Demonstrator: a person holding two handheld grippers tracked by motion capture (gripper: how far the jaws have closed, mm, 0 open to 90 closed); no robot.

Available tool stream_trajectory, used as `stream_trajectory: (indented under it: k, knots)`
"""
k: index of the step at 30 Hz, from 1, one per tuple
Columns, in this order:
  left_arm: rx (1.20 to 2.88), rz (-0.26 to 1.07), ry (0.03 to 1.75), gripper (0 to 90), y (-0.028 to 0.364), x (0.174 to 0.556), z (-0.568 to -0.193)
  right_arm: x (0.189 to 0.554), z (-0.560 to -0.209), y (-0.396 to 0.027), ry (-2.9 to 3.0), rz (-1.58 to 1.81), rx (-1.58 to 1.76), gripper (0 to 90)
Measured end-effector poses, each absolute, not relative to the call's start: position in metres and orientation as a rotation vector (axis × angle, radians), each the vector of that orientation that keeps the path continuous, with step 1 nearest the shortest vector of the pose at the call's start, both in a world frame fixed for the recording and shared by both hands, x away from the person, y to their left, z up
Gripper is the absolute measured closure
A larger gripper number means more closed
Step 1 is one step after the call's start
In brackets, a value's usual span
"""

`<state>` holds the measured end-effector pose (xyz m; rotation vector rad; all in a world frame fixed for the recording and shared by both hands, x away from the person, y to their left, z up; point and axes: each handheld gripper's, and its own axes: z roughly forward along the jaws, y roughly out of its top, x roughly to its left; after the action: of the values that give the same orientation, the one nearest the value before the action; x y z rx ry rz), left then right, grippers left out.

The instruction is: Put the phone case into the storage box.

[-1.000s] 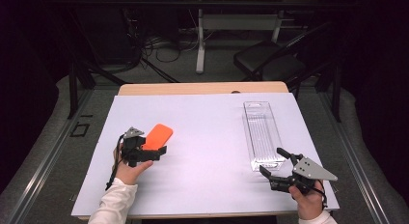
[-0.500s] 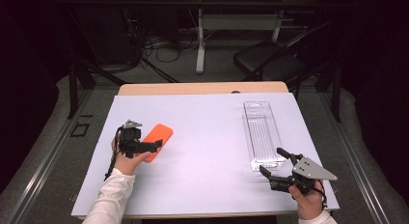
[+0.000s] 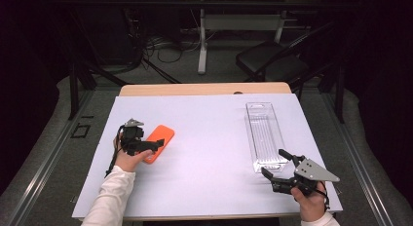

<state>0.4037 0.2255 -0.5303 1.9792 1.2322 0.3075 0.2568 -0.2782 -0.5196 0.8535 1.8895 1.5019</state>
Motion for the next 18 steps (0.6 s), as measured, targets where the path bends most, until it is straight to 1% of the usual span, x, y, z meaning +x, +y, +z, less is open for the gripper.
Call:
stream_trajectory:
  k: [9, 18]
  knots:
    - [2.004, 0.303, 1.23, 1.0, 0.227, 0.416, -0.543, 0.257, -0.52, -0.277, 1.892, 1.501, 0.853, 13.9]
    - [2.052, 0.306, 1.244, 1.4, 0.22, 0.422, -0.555, 0.257, -0.52, -0.277, 1.897, 1.497, 0.852, 13.9]
